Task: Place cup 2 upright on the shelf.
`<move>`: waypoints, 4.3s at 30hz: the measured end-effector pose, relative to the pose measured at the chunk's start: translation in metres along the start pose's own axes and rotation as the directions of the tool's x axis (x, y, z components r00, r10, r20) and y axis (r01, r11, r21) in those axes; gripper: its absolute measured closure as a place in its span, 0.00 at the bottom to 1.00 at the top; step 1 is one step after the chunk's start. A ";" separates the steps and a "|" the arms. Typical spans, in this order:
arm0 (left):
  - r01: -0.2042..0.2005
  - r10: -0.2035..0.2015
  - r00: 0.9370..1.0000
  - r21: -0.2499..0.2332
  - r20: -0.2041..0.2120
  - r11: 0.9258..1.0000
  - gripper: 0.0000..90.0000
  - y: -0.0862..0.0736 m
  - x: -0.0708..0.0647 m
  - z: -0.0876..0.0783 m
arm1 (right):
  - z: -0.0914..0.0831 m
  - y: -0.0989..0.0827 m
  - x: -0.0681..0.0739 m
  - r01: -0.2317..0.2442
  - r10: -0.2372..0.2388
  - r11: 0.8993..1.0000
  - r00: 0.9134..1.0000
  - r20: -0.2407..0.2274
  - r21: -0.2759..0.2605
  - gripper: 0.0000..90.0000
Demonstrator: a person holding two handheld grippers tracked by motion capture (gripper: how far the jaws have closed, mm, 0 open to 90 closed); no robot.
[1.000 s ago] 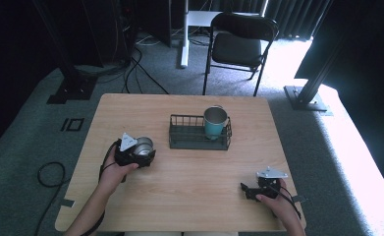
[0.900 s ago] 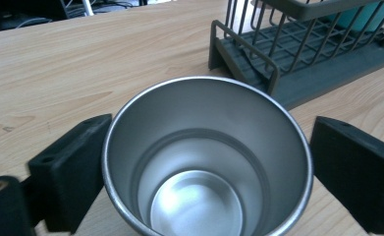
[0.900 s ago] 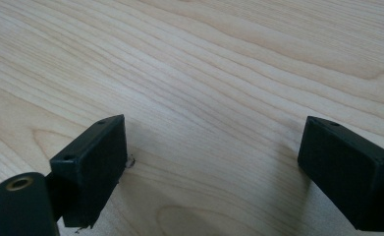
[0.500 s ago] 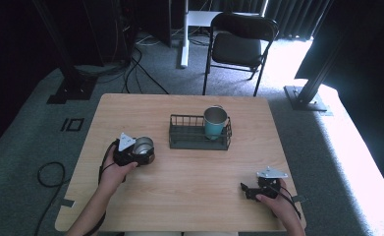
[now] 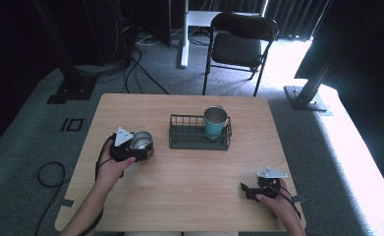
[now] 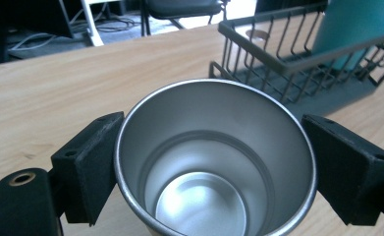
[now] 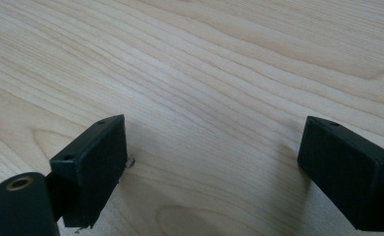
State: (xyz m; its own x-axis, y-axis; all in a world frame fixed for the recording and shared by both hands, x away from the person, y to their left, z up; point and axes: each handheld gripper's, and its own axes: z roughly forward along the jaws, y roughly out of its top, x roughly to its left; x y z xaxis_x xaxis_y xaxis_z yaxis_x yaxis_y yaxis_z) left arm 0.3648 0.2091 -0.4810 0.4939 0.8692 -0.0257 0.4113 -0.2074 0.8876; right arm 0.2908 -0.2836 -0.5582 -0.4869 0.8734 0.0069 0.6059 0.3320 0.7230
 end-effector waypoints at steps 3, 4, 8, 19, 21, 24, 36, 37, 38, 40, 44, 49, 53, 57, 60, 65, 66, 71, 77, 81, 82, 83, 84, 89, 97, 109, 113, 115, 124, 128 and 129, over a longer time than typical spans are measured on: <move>-0.007 0.007 1.000 -0.010 -0.008 1.000 0.15 0.010 0.001 -0.005 | 0.000 0.000 0.000 0.000 0.000 1.000 1.000 0.000 0.000 0.12; -0.011 0.011 1.000 -0.009 -0.005 1.000 0.15 0.012 0.001 -0.006 | 0.000 0.000 0.000 0.000 0.000 1.000 1.000 0.000 0.000 0.12; -0.003 0.003 1.000 -0.019 0.003 1.000 0.15 0.022 0.002 -0.009 | 0.000 0.000 0.000 0.000 0.000 1.000 1.000 0.000 0.000 0.12; -0.004 0.004 1.000 -0.054 0.000 0.999 0.15 0.051 0.000 -0.017 | 0.000 0.000 0.000 -0.001 0.001 1.000 1.000 -0.001 -0.002 0.12; 0.007 -0.007 1.000 -0.070 0.001 0.998 0.15 0.057 0.000 -0.018 | 0.000 0.000 0.000 0.000 0.000 1.000 1.000 0.000 -0.002 0.12; 0.010 -0.010 1.000 -0.088 -0.002 0.996 0.15 0.064 -0.002 -0.019 | 0.000 0.000 0.000 -0.001 0.001 1.000 1.000 -0.001 -0.001 0.12; 0.002 0.003 0.999 -0.090 0.048 0.996 0.15 0.087 -0.015 -0.009 | 0.000 0.000 0.000 0.000 0.000 1.000 1.000 0.000 0.000 0.12; -0.004 0.009 0.999 -0.091 0.052 0.996 0.15 0.089 -0.017 -0.007 | 0.000 0.000 0.000 0.000 0.000 1.000 1.000 0.000 0.000 0.12; -0.005 0.010 0.999 -0.093 0.054 0.996 0.15 0.091 -0.018 -0.006 | 0.000 0.000 0.000 0.000 0.000 1.000 1.000 0.000 -0.001 0.12; -0.005 0.011 0.998 -0.097 0.061 0.995 0.15 0.095 -0.021 -0.003 | 0.000 0.000 0.000 0.000 0.000 1.000 1.000 0.000 -0.001 0.12; 0.006 0.003 0.996 -0.102 0.088 0.995 0.15 0.104 -0.027 0.006 | 0.000 0.000 0.000 0.000 0.000 1.000 1.000 0.001 -0.001 0.12; -0.001 0.012 0.995 -0.104 0.101 0.995 0.15 0.111 -0.036 0.018 | 0.000 0.000 0.000 -0.001 0.001 1.000 1.000 0.001 -0.001 0.12; -0.012 0.025 0.993 -0.106 0.119 0.994 0.15 0.116 -0.044 0.028 | 0.000 0.000 0.000 0.000 0.000 1.000 1.000 0.001 -0.002 0.12; -0.025 0.041 0.990 -0.119 0.134 0.993 0.15 0.120 -0.052 0.036 | 0.000 0.000 0.000 0.000 0.000 1.000 1.000 0.001 -0.002 0.12; -0.034 0.049 0.989 -0.111 0.137 0.993 0.15 0.121 -0.057 0.043 | 0.000 0.000 0.000 0.000 0.000 1.000 1.000 0.001 -0.002 0.12; -0.038 0.053 0.988 -0.105 0.143 0.994 0.15 0.124 -0.064 0.057 | 0.000 0.000 0.000 0.000 0.000 1.000 1.000 0.001 -0.002 0.12; -0.038 0.053 0.988 -0.105 0.143 0.994 0.15 0.124 -0.064 0.057 | 0.000 0.000 0.000 0.000 0.000 1.000 1.000 0.001 -0.002 0.12; -0.026 0.040 0.987 -0.090 0.154 0.996 0.15 0.122 -0.069 0.079 | 0.000 0.000 0.000 0.001 -0.001 1.000 1.000 0.000 -0.001 0.12; -0.026 0.035 0.987 -0.060 0.157 0.998 0.15 0.112 -0.072 0.099 | 0.000 0.000 0.000 0.000 0.000 1.000 1.000 0.000 -0.001 0.12; -0.036 0.044 0.988 -0.054 0.146 0.998 0.15 0.106 -0.073 0.109 | 0.000 0.000 0.000 0.000 0.000 1.000 1.000 0.001 -0.001 0.12; -0.024 0.032 0.988 -0.057 0.149 0.998 0.15 0.104 -0.073 0.111 | 0.000 0.000 0.000 0.000 0.000 1.000 1.000 0.001 -0.001 0.12; -0.022 0.030 0.988 -0.055 0.153 0.998 0.15 0.103 -0.073 0.113 | 0.000 0.000 0.000 0.000 0.000 1.000 1.000 0.000 -0.001 0.12; -0.026 0.033 0.988 -0.052 0.151 0.998 0.15 0.101 -0.074 0.115 | 0.000 0.000 0.000 0.000 0.000 1.000 1.000 0.000 -0.001 0.12; -0.025 0.029 0.989 -0.028 0.148 0.999 0.15 0.092 -0.074 0.122 | 0.000 0.000 0.000 0.000 0.000 1.000 1.000 0.000 -0.001 0.12; -0.032 0.035 0.988 -0.020 0.147 0.999 0.15 0.084 -0.073 0.126 | 0.000 0.000 0.000 0.000 0.000 1.000 1.000 0.000 -0.001 0.12; -0.068 0.068 0.987 -0.003 0.146 0.998 0.12 0.076 -0.076 0.130 | 0.000 0.000 0.000 0.000 0.000 1.000 1.000 0.000 -0.001 0.12; -0.087 0.089 0.984 -0.017 0.155 0.996 0.03 0.080 -0.078 0.125 | 0.000 0.000 0.000 0.000 0.000 1.000 1.000 0.000 -0.001 0.12; -0.093 0.095 0.986 -0.021 0.140 0.995 0.03 0.081 -0.077 0.121 | 0.000 0.000 0.000 0.000 0.000 1.000 1.000 0.000 -0.001 0.12; -0.062 0.063 0.987 -0.015 0.147 0.998 0.03 0.072 -0.066 0.101 | 0.000 0.000 0.000 0.000 0.000 1.000 1.000 0.000 -0.001 0.12; -0.047 0.048 0.988 -0.010 0.144 0.999 0.03 0.067 -0.060 0.091 | 0.000 0.000 0.000 0.000 0.000 1.000 1.000 0.000 -0.001 0.12; -0.045 0.046 0.988 -0.008 0.149 0.999 0.03 0.067 -0.059 0.089 | 0.000 0.000 0.000 0.000 0.000 1.000 1.000 0.000 -0.001 0.12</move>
State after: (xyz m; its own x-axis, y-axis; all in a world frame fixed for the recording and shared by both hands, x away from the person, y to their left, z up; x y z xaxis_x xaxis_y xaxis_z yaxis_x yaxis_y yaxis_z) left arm 0.4312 0.1041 -0.4613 0.6205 0.7824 -0.0532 0.3825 -0.2427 0.8915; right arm 0.2907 -0.2835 -0.5582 -0.4868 0.8735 0.0066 0.6054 0.3320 0.7234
